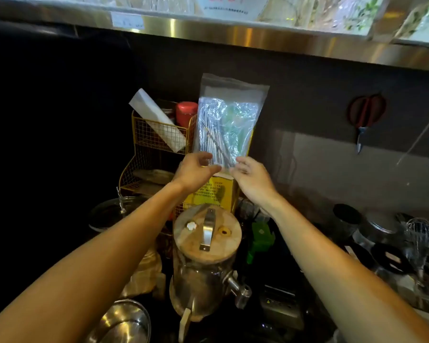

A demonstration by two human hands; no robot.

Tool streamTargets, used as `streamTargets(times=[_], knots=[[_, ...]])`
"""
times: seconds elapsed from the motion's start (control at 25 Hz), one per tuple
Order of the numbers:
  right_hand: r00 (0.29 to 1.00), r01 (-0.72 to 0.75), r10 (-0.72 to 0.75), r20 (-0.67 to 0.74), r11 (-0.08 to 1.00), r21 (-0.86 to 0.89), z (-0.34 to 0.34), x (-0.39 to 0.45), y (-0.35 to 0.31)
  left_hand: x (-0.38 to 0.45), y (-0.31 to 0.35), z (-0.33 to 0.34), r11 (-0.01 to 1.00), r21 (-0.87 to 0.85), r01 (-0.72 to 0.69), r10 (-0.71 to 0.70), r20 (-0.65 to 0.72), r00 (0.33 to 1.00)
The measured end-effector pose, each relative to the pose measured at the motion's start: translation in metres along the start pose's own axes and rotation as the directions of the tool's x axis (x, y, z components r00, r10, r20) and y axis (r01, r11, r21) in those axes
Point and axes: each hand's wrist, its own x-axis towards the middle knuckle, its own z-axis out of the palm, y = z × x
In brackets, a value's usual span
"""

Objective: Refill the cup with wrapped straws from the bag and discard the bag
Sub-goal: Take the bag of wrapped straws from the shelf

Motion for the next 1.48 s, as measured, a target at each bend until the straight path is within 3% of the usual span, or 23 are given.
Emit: streamTargets(times=[0.28, 0.52, 0.76, 0.96, 1.32, 1.48], knots=[[0.991, -0.071, 0.057, -0.120, 0.991, -0.110, 0.029, 0.036, -0.002, 0.044, -0.016, 0.007, 0.992, -0.125, 0.030, -0.034, -0.032, 0.999], [0.965, -0.112, 0.088, -0.245, 0.990, -0.083, 0.045, 0.060, 0.006, 0.063, -0.030, 0.017, 0.980, -0.187, 0.069, -0.085, -0.081, 0.993], [0.966, -0.080, 0.081, -0.247, 0.997, 0.017, 0.045, 0.055, 0.008, 0.055, -0.025, 0.013, 0.982, -0.183, 0.043, -0.070, -0.145, 0.987], [0.978, -0.015, 0.028, -0.208, 0.998, 0.063, 0.021, 0.026, -0.005, 0.030, -0.008, 0.005, 0.987, -0.162, -0.003, -0.023, -0.161, 0.987], [0.979, 0.041, -0.023, -0.202, 0.996, 0.083, -0.059, -0.076, 0.001, -0.058, 0.036, 0.032, 0.940, -0.323, -0.106, 0.067, -0.128, 0.989], [0.973, 0.012, 0.013, -0.230, 0.994, 0.109, -0.096, -0.131, 0.023, -0.100, 0.041, 0.065, 0.882, -0.457, -0.111, 0.117, -0.015, 0.993]])
